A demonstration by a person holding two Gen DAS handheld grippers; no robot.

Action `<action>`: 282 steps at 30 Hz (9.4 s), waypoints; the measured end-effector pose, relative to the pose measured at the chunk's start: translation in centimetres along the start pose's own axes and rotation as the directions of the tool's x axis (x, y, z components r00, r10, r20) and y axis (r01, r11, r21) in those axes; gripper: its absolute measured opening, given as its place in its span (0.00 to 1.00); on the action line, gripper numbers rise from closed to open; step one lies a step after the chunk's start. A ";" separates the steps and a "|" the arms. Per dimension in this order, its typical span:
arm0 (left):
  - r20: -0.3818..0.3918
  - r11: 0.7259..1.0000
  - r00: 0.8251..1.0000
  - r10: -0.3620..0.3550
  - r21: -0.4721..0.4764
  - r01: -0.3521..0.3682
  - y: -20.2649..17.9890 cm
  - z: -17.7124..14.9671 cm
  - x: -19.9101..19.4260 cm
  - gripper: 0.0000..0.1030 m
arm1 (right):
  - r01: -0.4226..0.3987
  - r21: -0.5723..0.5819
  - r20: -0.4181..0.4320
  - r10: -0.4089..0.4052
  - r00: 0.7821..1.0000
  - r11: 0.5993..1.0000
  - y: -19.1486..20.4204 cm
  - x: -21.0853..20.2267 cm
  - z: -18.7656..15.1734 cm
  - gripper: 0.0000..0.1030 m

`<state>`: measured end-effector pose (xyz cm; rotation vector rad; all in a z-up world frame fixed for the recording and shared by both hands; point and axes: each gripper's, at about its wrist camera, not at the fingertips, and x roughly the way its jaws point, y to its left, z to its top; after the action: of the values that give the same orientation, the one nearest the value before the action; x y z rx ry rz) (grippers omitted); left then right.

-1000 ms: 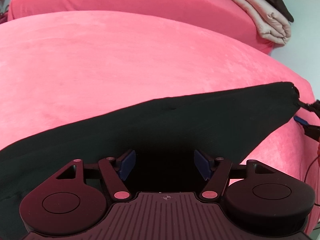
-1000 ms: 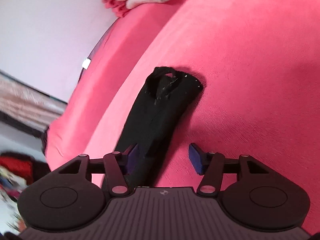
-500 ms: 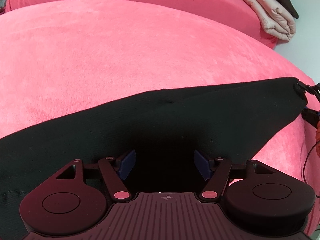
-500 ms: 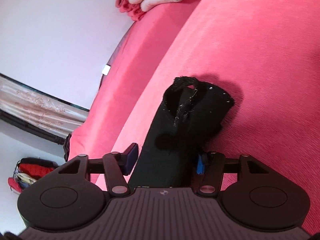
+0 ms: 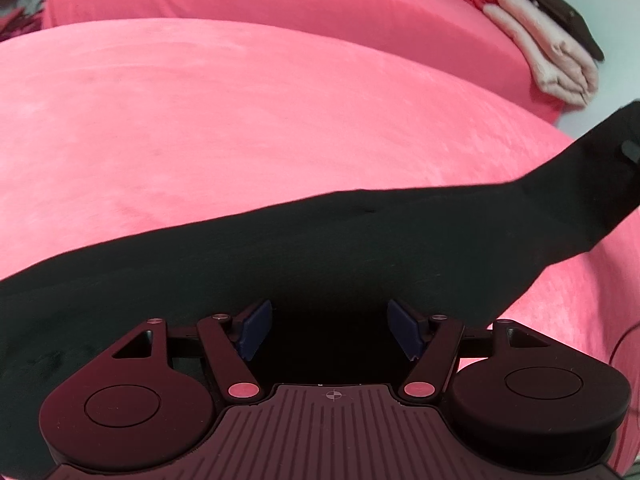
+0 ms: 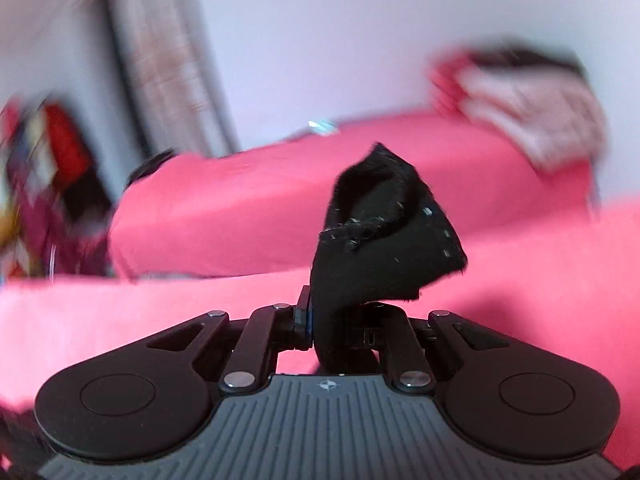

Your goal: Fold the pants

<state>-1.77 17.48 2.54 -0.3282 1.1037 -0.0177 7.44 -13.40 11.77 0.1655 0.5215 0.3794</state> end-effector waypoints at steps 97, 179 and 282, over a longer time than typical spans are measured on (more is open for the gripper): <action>-0.003 1.000 1.000 0.005 0.013 -0.005 0.6 -0.3 2.6 1.00 | 0.189 -0.709 0.124 -0.143 0.982 0.680 14.2 1.1 -15.4 0.79; 0.099 0.943 0.990 0.102 -0.326 -0.064 7.4 -11.3 -8.4 1.00 | -0.386 -0.222 -0.503 0.233 0.832 0.895 3.7 -2.7 0.0 0.79; 0.186 0.980 0.966 -0.178 0.127 0.156 -16.6 -9.5 -6.7 0.99 | -0.361 0.241 -0.582 0.431 0.689 0.901 -9.7 0.9 -1.6 0.28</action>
<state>-10.72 0.50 8.97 -0.3153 0.8732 -0.1930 10.33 -21.87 7.55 0.2612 1.1829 0.8516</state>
